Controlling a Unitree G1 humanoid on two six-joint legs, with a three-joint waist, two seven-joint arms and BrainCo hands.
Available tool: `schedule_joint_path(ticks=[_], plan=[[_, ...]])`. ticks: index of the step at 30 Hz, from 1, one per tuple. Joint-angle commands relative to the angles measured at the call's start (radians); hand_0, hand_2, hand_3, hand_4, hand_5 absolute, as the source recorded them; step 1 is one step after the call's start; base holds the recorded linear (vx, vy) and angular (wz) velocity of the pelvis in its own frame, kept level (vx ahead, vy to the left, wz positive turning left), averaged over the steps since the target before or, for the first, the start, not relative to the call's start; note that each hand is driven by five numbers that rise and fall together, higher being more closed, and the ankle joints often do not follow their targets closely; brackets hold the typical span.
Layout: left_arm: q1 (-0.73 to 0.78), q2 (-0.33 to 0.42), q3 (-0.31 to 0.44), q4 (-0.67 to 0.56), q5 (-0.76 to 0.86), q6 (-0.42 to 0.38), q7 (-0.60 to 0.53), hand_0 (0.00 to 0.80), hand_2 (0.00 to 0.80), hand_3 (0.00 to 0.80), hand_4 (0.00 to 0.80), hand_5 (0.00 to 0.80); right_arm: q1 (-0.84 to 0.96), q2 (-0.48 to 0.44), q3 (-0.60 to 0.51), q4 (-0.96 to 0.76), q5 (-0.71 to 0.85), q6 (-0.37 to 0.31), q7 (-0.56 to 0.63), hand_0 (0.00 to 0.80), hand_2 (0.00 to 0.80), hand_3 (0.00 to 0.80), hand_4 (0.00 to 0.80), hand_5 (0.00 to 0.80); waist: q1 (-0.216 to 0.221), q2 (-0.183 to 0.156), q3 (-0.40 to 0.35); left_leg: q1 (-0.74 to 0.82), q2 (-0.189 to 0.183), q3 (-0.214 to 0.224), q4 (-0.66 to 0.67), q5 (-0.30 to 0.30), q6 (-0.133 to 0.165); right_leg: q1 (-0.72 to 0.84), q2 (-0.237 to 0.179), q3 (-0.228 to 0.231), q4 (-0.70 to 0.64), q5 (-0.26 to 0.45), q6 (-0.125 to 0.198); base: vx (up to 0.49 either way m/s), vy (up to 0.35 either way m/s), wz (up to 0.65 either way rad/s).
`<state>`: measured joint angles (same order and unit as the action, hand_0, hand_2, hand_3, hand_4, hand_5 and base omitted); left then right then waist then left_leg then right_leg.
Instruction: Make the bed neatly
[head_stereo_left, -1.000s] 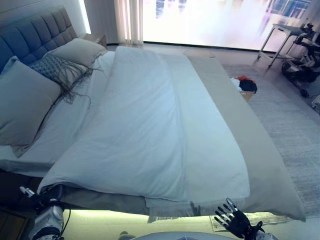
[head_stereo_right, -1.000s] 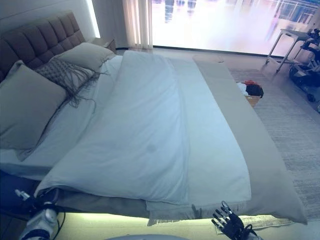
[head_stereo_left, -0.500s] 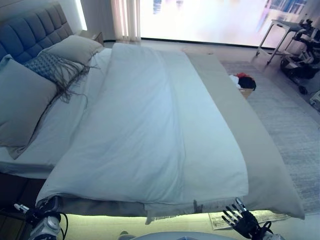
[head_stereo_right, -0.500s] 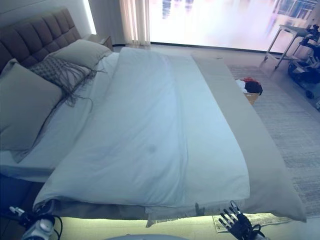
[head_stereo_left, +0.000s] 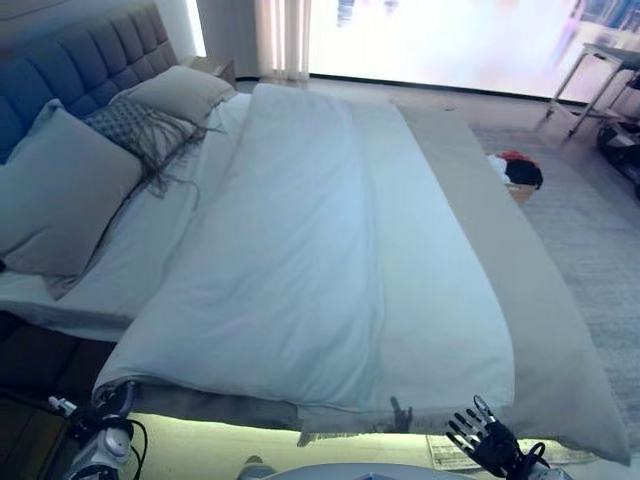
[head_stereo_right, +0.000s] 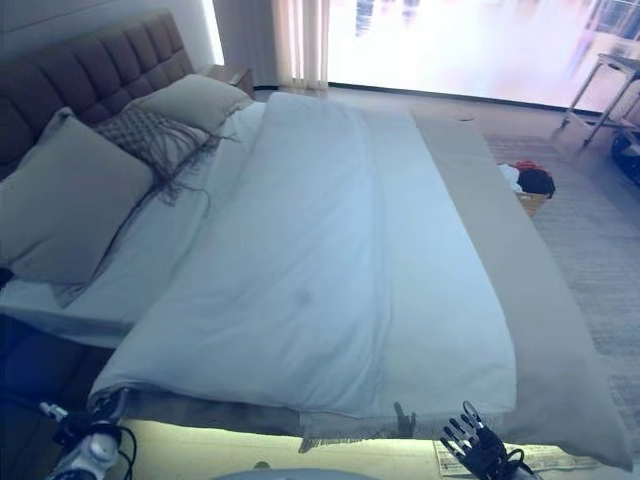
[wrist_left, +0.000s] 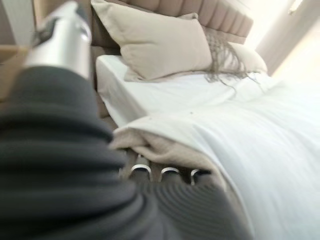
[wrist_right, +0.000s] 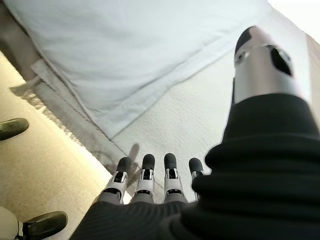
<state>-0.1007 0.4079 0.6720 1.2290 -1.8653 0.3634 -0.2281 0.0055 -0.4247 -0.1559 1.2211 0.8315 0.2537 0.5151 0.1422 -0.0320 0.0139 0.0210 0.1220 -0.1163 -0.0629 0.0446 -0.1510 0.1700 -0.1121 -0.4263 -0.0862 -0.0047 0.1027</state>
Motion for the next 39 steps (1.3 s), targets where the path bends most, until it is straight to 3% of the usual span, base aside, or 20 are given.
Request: schedule_joint_path(ticks=[1, 7, 15, 19, 25, 30, 35, 39], plan=[[0.145, 0.110, 0.025, -0.081, 0.001, -0.085, -0.062, 0.000, 0.000, 0.000, 0.000, 0.000, -0.051, 0.031, 0.000, -0.026, 0.015, -0.046, -0.003, 0.000, 0.000, 0.000, 0.000, 0.000, 0.132, -0.045, 0.080, -0.010, -0.021, 0.008, 0.058, -0.063, 0.049, -0.043, -0.136, 0.005, 0.157, -0.071, 0.027, -0.133, -0.006, 0.43], [0.136, 0.066, -0.063, -0.054, 0.022, -0.060, -0.065, 0.000, 0.000, 0.000, 0.000, 0.000, -0.057, 0.076, 0.039, -0.059, 0.079, -0.063, -0.011, 0.000, 0.000, 0.000, 0.000, 0.000, 0.158, -0.094, 0.161, -0.058, -0.006, -0.016, 0.140, -0.093, 0.050, -0.086, -0.134, 0.003, 0.228, -0.070, 0.022, -0.097, -0.087, 0.69], [0.211, 0.056, -0.068, 0.063, 0.084, -0.069, -0.061, 0.000, 0.000, 0.000, 0.000, 0.000, -0.050, 0.104, 0.051, -0.104, 0.096, -0.048, -0.008, 0.000, 0.000, 0.000, 0.000, 0.000, 0.173, -0.112, 0.186, -0.031, -0.009, -0.020, 0.160, -0.114, 0.062, -0.068, -0.134, -0.003, 0.251, -0.065, 0.032, 0.019, -0.031, 0.79], [0.244, 0.084, -0.039, 0.157, 0.270, -0.054, -0.124, 0.000, 0.000, 0.000, 0.000, 0.000, -0.044, 0.113, 0.053, -0.088, 0.078, -0.050, 0.018, 0.000, 0.000, 0.000, 0.000, 0.000, 0.167, -0.107, 0.181, 0.002, -0.013, -0.016, 0.158, -0.120, 0.068, -0.052, -0.140, -0.005, 0.264, -0.062, 0.042, 0.071, -0.022, 0.16], [0.240, 0.085, -0.068, 0.183, 0.658, -0.131, -0.127, 0.000, 0.000, 0.000, 0.000, 0.000, -0.035, 0.108, 0.069, -0.086, -0.035, -0.068, 0.043, 0.000, 0.000, 0.000, 0.000, 0.000, 0.123, -0.092, 0.146, 0.053, -0.017, 0.018, 0.115, -0.112, 0.076, -0.039, -0.146, 0.022, 0.230, -0.034, 0.059, 0.060, -0.019, 0.08], [0.167, 0.028, -0.273, 0.142, 0.891, -0.191, -0.093, 0.000, 0.000, 0.000, 0.000, 0.000, -0.048, 0.070, 0.131, -0.072, -0.194, -0.068, 0.081, 0.000, 0.000, 0.000, 0.000, 0.000, 0.067, -0.070, 0.107, 0.078, -0.004, 0.092, 0.048, -0.080, 0.075, -0.042, -0.144, 0.060, 0.158, 0.005, 0.071, -0.001, -0.044, -0.37], [0.097, -0.011, -0.479, 0.112, 1.068, -0.284, -0.034, 0.000, 0.000, 0.000, 0.000, 0.000, -0.068, 0.032, 0.174, -0.066, -0.244, -0.048, 0.090, 0.000, 0.000, 0.000, 0.000, 0.000, 0.013, -0.044, 0.075, 0.086, 0.011, 0.161, -0.011, -0.039, 0.061, -0.051, -0.132, 0.088, 0.088, 0.041, 0.069, -0.030, -0.061, -0.54], [0.058, -0.021, -0.599, 0.095, 1.230, -0.361, 0.020, 0.000, 0.000, 0.000, 0.000, 0.000, -0.051, 0.017, 0.179, -0.056, -0.240, -0.040, 0.088, 0.000, 0.000, 0.000, 0.000, 0.000, -0.029, -0.025, 0.050, 0.075, 0.016, 0.200, -0.024, -0.023, 0.048, -0.053, -0.121, 0.100, 0.037, 0.066, 0.065, -0.008, -0.068, -0.52]])
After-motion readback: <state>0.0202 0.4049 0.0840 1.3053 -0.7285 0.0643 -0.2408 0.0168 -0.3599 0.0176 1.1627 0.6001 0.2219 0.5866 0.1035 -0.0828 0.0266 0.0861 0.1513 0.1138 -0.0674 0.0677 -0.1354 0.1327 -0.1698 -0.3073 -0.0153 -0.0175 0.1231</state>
